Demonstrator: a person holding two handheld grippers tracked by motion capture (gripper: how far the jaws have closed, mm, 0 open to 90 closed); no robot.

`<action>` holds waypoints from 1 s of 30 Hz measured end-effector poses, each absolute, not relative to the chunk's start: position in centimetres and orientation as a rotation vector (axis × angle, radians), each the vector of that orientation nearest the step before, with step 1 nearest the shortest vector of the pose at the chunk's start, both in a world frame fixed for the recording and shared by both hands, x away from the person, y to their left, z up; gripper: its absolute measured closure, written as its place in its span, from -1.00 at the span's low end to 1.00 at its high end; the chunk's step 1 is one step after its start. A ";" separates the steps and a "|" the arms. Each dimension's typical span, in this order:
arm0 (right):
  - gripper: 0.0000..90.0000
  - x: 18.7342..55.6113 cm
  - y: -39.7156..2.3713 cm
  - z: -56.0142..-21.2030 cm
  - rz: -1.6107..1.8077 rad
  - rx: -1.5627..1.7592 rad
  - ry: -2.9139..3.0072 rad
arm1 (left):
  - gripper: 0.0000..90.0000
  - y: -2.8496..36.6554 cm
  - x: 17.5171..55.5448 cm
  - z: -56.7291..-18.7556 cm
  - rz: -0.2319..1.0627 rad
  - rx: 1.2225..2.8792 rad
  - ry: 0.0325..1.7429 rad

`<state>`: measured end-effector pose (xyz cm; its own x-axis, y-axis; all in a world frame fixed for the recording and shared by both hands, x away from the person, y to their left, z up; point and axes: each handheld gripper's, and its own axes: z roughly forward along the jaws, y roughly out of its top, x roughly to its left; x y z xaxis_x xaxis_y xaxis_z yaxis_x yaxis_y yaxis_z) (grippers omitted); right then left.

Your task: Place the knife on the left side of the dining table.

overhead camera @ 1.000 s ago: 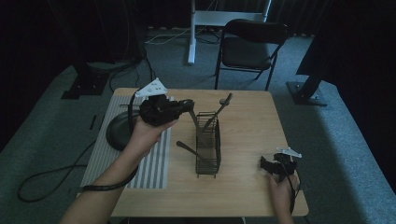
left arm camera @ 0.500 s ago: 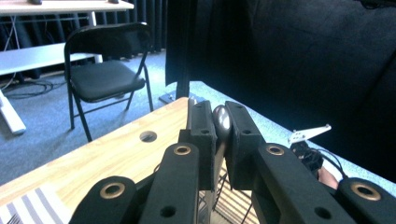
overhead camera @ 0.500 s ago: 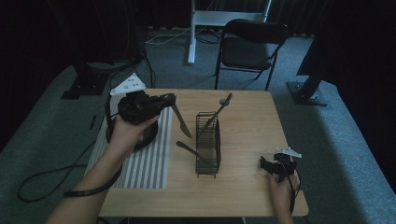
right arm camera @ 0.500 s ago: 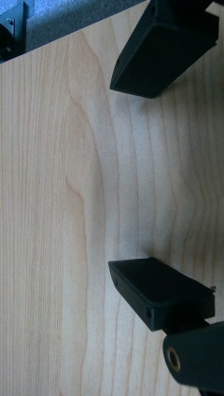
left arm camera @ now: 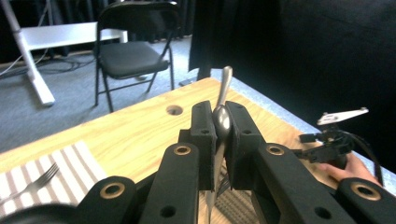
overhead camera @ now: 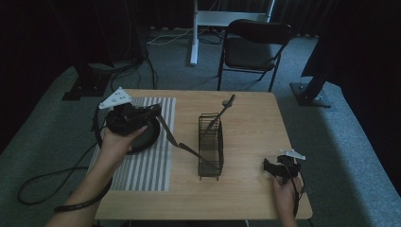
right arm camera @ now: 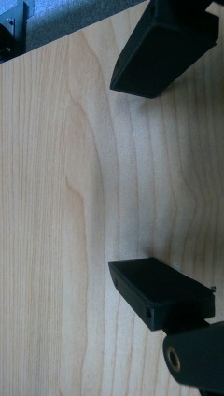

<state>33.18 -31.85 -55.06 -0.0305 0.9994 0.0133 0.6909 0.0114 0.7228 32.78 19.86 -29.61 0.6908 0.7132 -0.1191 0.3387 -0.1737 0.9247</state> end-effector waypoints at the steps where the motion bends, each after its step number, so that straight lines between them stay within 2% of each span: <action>1: -0.75 33.2 -31.9 -55.1 0.772 1.732 1.774 | 0.86 20.1 32.7 -29.9 0.412 1.768 0.852; 18: -0.75 33.2 -31.9 -55.1 0.772 1.730 1.774 | 0.86 24.1 32.1 -34.4 0.411 1.746 0.982; 30: -0.75 33.2 -31.9 -55.1 0.773 1.730 1.774 | 0.86 24.0 32.8 -37.5 0.403 1.740 1.045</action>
<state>33.18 -31.86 -55.07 -0.0305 0.9995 0.0128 0.6899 0.0118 0.7238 32.76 24.02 -37.48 0.5671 0.7985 -0.2018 0.4568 -0.1010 0.8838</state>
